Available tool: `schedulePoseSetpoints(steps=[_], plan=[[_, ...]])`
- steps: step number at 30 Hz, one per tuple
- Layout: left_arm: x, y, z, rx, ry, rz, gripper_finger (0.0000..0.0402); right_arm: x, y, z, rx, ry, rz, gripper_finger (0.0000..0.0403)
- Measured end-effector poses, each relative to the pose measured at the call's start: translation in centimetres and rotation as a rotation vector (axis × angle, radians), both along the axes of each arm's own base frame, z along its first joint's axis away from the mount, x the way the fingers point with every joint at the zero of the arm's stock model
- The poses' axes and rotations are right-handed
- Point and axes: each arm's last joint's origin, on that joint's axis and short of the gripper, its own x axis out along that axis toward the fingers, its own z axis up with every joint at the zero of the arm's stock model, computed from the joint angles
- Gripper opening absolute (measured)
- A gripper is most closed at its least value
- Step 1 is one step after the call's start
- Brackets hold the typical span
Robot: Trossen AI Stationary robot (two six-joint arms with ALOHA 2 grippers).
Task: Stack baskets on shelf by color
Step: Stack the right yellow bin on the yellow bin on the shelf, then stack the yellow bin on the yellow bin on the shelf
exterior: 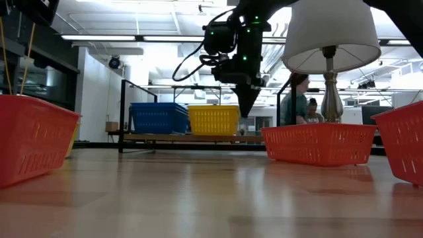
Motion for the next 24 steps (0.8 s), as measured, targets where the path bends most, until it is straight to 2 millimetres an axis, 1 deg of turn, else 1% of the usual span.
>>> schedulePoseSetpoints(steps=[8,12,15,18,20,22,24], plan=[[0.0,0.0,0.0,0.000,0.000,0.000,0.0000,0.4,-1.6,0.2,-0.035,-0.091,-0.035,0.0000],[0.0,0.0,0.0,-0.002,0.000,0.001,0.0000,-0.2,-2.3,0.3,-0.059,-0.047,-0.042,0.0000],[0.0,0.0,0.0,-0.003,-0.001,0.001,0.0000,-1.1,-2.1,1.2,-0.084,-0.003,-0.049,0.0000],[0.0,0.0,0.0,-0.003,0.000,0.000,0.0000,-2.0,-0.8,2.7,-0.085,0.021,-0.018,0.0000],[0.0,0.0,0.0,-0.003,-0.001,0.001,0.0000,-2.3,0.4,3.7,-0.094,0.024,0.010,0.0000],[0.0,0.0,0.0,-0.003,-0.001,0.000,0.0000,-2.5,1.9,4.6,-0.125,0.001,0.037,0.0000],[0.0,0.0,0.0,-0.003,0.000,0.000,0.0000,-3.1,3.4,5.0,-0.148,-0.049,0.073,0.0000]])
